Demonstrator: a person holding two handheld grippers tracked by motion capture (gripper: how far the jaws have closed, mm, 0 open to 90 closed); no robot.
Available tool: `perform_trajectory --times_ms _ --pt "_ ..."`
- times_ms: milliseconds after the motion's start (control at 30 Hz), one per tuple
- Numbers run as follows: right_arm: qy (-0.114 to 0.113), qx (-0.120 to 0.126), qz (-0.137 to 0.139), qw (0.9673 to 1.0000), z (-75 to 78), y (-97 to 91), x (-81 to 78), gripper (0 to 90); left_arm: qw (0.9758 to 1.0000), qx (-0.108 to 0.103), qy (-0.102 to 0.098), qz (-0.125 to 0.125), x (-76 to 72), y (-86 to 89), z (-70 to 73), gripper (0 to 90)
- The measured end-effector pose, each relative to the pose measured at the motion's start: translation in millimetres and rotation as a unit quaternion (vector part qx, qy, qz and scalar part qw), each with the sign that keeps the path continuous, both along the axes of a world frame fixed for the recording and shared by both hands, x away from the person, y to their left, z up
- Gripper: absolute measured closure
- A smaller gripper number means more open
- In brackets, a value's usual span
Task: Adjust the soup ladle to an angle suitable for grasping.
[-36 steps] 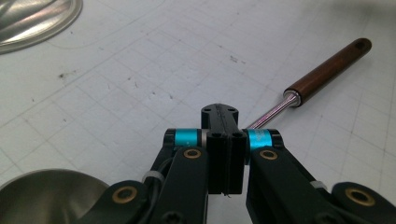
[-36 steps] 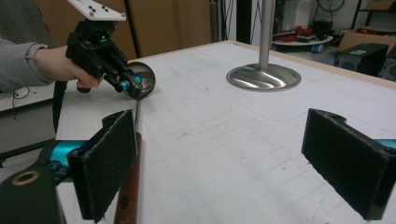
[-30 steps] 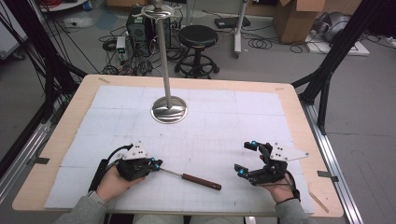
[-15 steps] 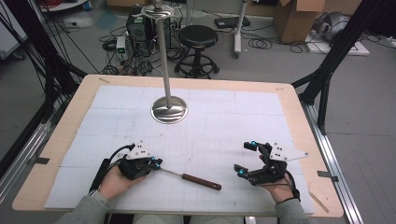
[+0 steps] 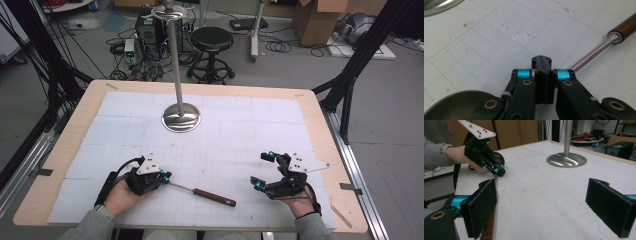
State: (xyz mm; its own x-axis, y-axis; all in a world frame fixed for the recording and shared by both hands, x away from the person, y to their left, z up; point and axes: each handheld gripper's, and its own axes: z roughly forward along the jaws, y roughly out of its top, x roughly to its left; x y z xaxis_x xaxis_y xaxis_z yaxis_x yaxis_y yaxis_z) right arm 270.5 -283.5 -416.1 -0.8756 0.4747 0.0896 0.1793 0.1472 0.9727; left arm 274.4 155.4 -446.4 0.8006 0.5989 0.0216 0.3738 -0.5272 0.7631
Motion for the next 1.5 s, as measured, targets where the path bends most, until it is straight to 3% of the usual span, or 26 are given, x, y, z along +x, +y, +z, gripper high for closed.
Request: perform_trajectory --times_ms 433,800,833,1000,1100,1133,1167,1200,1233,1300,1467,1500 --pt "0.002 -0.001 -0.001 1.0000 -0.1 -0.2 -0.6 9.4 0.9999 0.007 0.007 0.011 -12.0 11.5 1.7 90.0" --pt "0.002 0.000 -0.001 1.0000 -0.3 -0.1 -0.6 9.4 0.9994 0.028 0.006 0.019 -24.8 19.8 4.5 89.9" --pt "0.001 0.000 -0.001 1.0000 -0.3 -0.1 -0.5 9.4 0.9990 0.040 0.004 0.021 -28.4 21.4 5.8 90.0" --pt "0.001 -0.003 -0.003 1.0000 -0.7 -0.1 0.0 9.4 0.9989 0.040 0.008 0.025 -33.4 30.4 6.2 90.0" --pt "0.003 0.000 -0.003 1.0000 -0.5 0.1 -0.6 9.4 0.9990 0.034 0.013 0.027 -34.0 32.3 6.4 90.0" --pt "0.003 -0.001 -0.003 1.0000 -0.6 0.0 -0.2 9.4 0.9995 0.012 0.017 0.025 -33.1 32.8 7.3 89.9" --pt "0.001 -0.002 -0.003 1.0000 -0.8 0.0 0.2 9.5 0.9995 0.012 0.017 0.025 -33.1 32.8 7.3 89.9" --pt "0.001 -0.002 -0.003 1.0000 -0.8 0.0 0.2 9.5 0.9997 -0.001 0.017 0.020 -32.5 32.3 9.7 89.9" --pt "0.002 -0.003 -0.003 1.0000 -1.1 0.2 0.6 9.5 0.9997 -0.022 0.006 0.009 -34.6 29.4 15.4 90.0" --pt "0.004 -0.003 -0.004 1.0000 -1.1 0.2 0.4 9.5 0.9994 -0.035 0.002 -0.003 -39.4 25.2 19.2 90.0" --pt "0.002 0.000 -0.006 1.0000 -0.4 -1.2 0.1 9.4 0.9988 -0.032 0.006 -0.036 -47.6 10.9 18.2 89.9" --pt "0.004 -0.001 -0.006 1.0000 -0.7 -1.2 0.1 9.4 0.9984 -0.023 0.013 -0.050 -49.9 1.4 15.0 89.9"
